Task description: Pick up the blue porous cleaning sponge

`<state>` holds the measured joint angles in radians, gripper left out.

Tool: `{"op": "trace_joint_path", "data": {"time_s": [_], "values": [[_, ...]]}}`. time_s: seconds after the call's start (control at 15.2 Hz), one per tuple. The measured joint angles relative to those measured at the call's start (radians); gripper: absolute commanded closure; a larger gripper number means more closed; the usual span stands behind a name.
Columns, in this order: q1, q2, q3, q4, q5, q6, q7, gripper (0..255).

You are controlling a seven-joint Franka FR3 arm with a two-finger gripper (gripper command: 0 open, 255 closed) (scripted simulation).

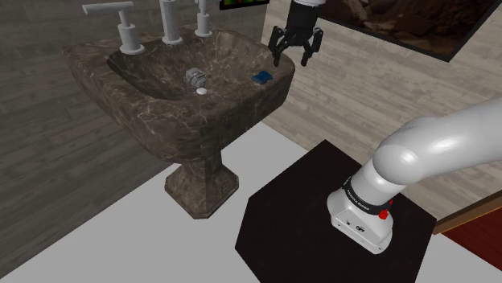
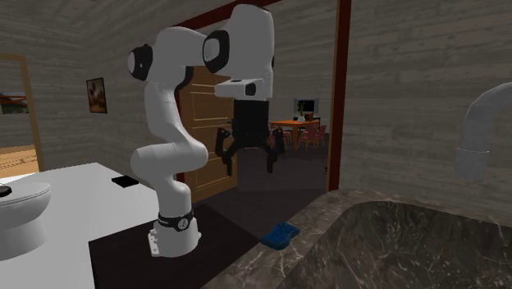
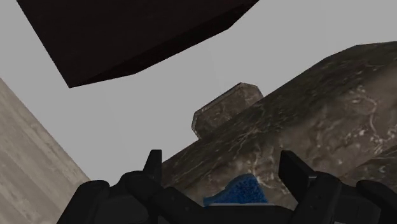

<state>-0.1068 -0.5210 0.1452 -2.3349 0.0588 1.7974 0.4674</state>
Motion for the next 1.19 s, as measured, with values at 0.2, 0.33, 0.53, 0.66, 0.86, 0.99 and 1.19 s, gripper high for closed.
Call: {"op": "trace_joint_path", "data": {"time_s": [0.2,0.33,0.53,0.66,0.86,0.99,1.19], "values": [[-0.026,0.105,0.029,0.045,0.025,0.072,0.129,0],[-0.041,0.166,0.044,0.060,0.037,0.125,0.212,0],[-0.062,0.268,0.059,0.103,0.047,0.197,0.326,0],[-0.066,0.298,0.063,0.107,0.048,0.226,0.354,0],[-0.067,0.318,0.065,0.080,0.048,0.274,0.360,0],[-0.067,0.329,0.067,0.067,0.047,0.299,0.362,0],[-0.067,0.337,0.068,0.057,0.047,0.317,0.362,255]]}}
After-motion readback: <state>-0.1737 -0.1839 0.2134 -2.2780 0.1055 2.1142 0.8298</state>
